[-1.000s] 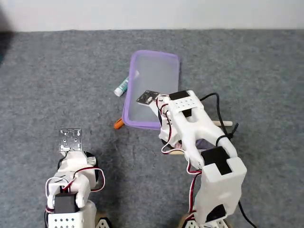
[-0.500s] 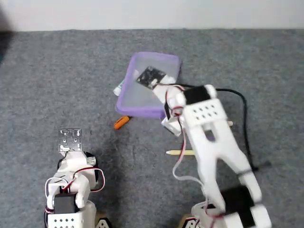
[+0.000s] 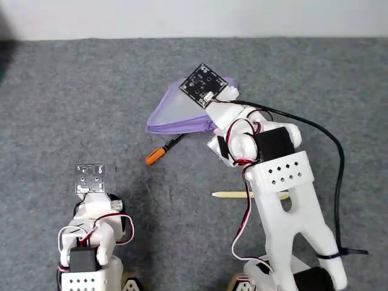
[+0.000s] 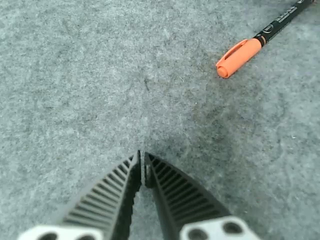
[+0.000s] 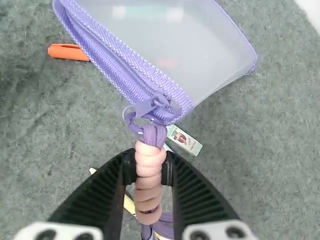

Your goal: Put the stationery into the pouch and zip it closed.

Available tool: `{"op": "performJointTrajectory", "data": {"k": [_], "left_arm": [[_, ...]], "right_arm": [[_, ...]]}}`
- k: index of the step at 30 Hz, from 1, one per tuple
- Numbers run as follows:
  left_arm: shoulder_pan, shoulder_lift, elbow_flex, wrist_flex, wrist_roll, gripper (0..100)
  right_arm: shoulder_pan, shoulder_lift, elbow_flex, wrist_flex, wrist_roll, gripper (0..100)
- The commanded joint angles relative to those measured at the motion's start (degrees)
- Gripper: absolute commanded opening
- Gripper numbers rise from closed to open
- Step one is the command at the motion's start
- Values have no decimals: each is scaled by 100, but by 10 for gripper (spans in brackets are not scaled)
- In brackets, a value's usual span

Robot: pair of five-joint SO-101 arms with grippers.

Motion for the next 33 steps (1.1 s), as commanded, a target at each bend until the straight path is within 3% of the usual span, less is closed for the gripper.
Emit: {"op": "performJointTrajectory", "data": {"k": [1, 22, 33], "left_arm": [[-53, -70, -48, -123, -44, 13], [-18, -70, -48, -123, -62, 13], [-18, -62, -48, -114, -44, 13]], "right_arm": [[-4, -338, -273, 57, -79, 9], [4, -1121, -536, 1473, -53, 9], [13, -1121, -527, 1534, -53, 9]]}}
